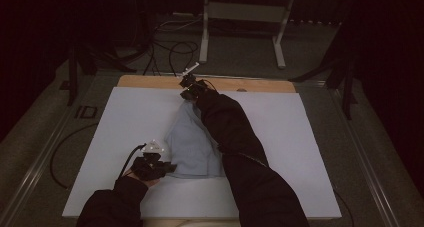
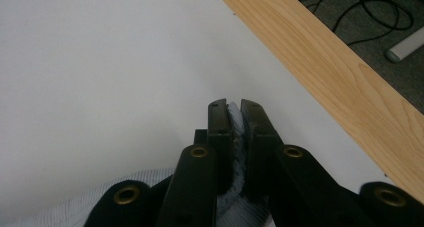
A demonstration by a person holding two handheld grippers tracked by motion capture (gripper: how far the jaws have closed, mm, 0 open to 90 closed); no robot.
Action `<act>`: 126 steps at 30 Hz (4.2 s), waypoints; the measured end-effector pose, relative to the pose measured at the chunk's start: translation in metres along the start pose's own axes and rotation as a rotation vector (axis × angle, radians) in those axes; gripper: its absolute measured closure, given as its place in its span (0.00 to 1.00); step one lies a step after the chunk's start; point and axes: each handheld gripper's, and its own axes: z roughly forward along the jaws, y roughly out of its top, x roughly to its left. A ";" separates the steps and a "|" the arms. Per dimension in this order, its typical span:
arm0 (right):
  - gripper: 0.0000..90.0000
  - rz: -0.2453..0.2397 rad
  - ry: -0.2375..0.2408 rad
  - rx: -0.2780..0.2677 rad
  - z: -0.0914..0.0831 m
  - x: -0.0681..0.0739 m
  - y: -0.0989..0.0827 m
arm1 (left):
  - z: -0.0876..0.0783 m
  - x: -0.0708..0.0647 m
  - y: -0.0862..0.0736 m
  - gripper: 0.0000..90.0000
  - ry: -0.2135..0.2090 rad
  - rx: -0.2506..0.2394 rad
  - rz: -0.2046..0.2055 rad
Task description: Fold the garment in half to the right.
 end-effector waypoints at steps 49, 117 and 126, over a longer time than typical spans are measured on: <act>0.94 0.071 -0.058 -0.127 -0.097 -0.061 -0.054 | 0.032 -0.078 0.095 0.93 -0.082 0.010 0.250; 0.12 0.220 0.029 -0.205 -0.138 -0.086 -0.136 | 0.150 -0.124 0.128 0.92 -0.074 0.110 0.295; 0.12 0.250 0.027 -0.249 -0.154 -0.086 -0.156 | 0.173 -0.129 0.129 0.85 -0.121 0.124 0.345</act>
